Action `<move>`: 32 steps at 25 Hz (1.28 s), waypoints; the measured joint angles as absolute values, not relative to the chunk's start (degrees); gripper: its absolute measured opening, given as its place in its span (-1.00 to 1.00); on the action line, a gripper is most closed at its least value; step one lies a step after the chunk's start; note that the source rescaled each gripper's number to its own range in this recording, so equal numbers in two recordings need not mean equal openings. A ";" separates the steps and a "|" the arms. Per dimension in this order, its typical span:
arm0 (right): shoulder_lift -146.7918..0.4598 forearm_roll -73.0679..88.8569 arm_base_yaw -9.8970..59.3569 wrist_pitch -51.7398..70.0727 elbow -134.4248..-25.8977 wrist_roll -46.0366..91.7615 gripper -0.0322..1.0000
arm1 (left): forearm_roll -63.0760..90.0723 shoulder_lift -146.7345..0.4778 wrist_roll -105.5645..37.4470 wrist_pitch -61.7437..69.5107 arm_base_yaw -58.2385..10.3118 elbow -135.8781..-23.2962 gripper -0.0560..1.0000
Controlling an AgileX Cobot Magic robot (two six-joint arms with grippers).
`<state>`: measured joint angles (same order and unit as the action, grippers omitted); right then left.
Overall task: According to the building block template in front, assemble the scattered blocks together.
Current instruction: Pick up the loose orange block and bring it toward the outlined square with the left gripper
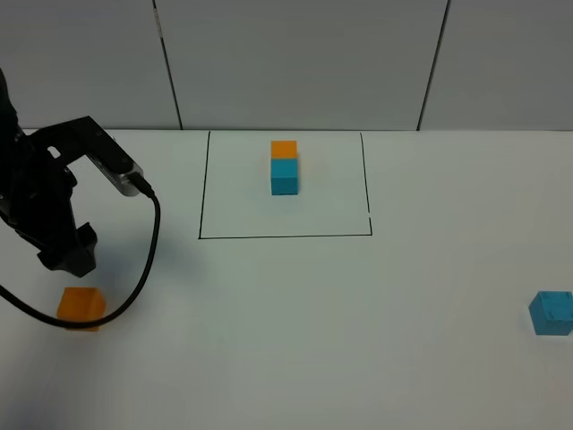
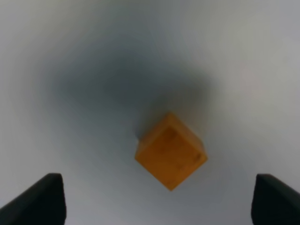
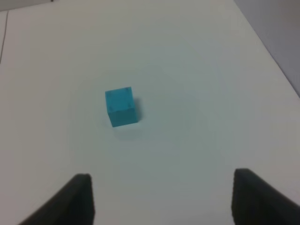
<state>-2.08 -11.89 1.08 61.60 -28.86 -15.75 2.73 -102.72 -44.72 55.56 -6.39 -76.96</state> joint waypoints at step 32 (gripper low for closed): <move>-2.08 -11.89 1.08 61.60 -28.86 -15.75 0.19 | -2.10 -114.02 -76.93 50.93 -6.39 -71.92 0.62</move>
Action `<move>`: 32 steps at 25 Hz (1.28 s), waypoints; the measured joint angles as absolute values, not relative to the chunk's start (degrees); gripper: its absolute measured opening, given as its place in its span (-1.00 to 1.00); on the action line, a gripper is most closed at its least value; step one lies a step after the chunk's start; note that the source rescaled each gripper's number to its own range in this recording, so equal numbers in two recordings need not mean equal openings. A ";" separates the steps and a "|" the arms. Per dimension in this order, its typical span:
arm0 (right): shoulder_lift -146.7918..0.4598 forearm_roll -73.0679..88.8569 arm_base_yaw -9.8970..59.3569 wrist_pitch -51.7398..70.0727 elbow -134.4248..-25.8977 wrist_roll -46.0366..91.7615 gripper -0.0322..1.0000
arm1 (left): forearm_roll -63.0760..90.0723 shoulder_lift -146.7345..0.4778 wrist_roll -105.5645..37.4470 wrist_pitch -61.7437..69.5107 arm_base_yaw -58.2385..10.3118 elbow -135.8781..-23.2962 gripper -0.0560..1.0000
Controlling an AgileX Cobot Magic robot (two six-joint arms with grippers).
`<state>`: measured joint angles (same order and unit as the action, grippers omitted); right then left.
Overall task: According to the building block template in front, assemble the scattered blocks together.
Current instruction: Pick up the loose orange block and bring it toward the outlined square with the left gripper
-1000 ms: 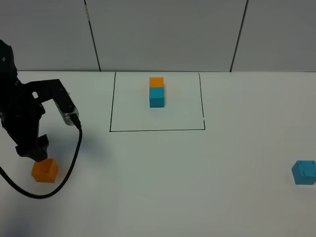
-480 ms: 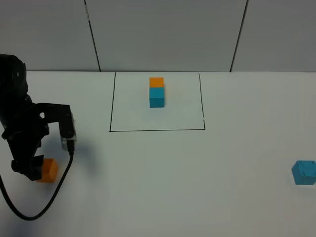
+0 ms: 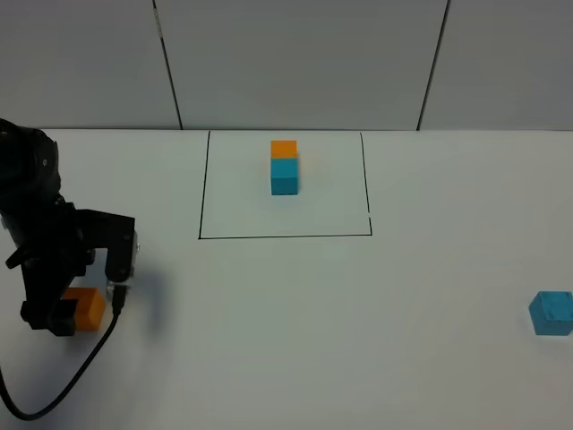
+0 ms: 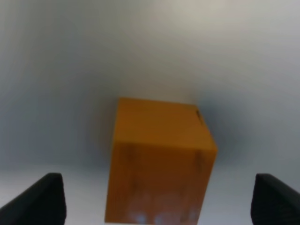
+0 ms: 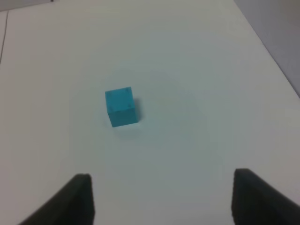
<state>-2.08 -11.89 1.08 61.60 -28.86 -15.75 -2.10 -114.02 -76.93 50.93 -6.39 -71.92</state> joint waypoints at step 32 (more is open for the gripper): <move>-2.08 -11.89 1.08 61.64 -28.86 -15.75 0.19 | -2.19 -118.86 -81.12 47.95 -6.39 -71.91 -0.89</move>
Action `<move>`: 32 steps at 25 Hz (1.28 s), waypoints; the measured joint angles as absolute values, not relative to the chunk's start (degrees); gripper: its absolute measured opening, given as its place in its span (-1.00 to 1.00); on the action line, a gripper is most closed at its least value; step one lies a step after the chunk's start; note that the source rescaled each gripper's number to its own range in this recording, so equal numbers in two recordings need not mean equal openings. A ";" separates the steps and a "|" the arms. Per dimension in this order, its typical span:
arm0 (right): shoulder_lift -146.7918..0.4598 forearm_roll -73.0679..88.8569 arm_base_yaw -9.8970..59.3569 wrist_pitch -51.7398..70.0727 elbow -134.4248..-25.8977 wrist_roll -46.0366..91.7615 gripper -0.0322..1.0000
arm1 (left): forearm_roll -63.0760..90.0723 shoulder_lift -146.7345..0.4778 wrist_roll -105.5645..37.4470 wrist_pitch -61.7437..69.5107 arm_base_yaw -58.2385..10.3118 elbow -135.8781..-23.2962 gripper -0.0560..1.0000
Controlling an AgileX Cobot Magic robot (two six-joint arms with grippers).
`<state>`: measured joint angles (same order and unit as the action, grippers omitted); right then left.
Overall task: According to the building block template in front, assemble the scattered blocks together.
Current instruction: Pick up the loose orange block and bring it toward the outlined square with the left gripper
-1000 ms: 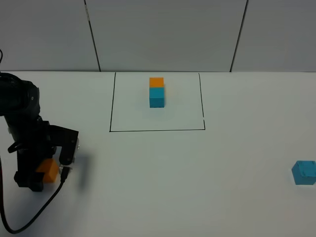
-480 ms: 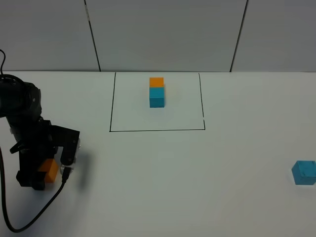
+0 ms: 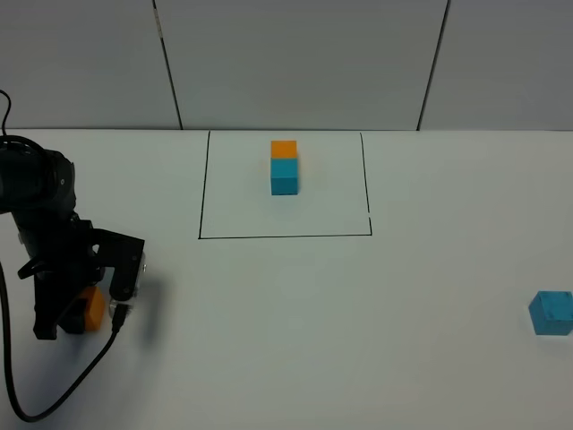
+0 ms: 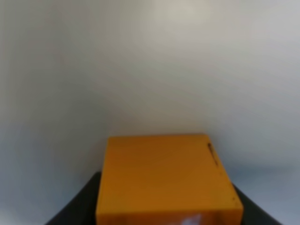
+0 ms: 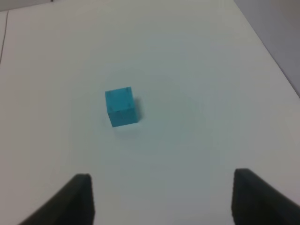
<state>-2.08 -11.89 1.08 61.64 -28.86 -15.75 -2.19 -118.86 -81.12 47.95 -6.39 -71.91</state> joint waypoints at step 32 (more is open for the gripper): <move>-2.08 -11.89 1.08 61.64 -28.86 -15.75 0.19 | -7.02 -119.93 -57.89 53.08 -30.65 -90.47 -0.89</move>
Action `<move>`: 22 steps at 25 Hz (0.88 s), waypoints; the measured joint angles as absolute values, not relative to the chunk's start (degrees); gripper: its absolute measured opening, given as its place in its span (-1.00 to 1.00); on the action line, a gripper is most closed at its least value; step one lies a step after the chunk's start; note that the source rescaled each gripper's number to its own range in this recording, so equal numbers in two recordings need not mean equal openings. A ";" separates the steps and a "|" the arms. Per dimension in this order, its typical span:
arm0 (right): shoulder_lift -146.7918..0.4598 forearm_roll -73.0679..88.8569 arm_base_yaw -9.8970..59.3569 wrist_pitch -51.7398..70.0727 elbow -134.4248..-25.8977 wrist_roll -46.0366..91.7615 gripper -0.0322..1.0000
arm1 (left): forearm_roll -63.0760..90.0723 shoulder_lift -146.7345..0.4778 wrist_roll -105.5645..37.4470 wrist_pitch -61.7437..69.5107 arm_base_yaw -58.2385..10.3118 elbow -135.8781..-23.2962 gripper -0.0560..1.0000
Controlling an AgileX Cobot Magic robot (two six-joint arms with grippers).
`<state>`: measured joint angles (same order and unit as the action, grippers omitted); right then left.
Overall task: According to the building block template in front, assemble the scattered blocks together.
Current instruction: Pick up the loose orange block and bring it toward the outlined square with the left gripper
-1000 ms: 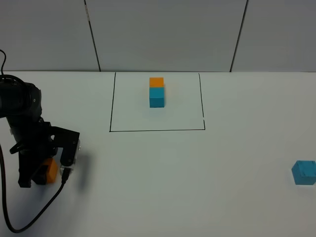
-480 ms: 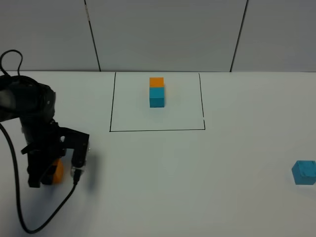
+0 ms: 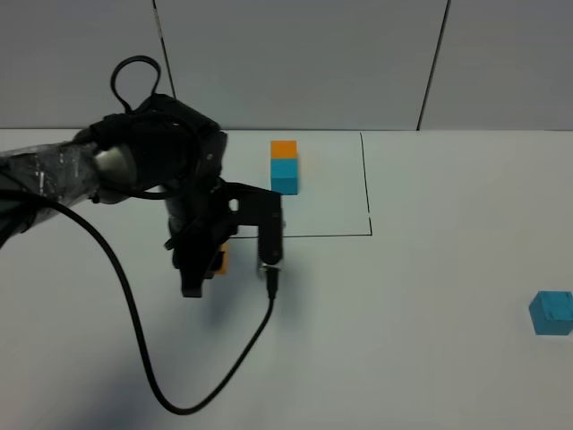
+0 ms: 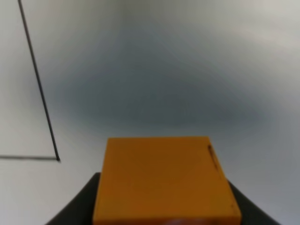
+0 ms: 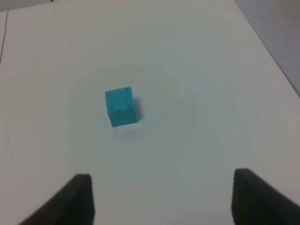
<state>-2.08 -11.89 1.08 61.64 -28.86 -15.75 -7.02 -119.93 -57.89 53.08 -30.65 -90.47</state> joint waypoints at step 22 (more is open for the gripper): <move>-2.08 -11.89 1.08 61.64 -28.86 -15.75 0.19 | 1.97 -131.88 -54.33 55.52 -36.51 -102.09 -0.89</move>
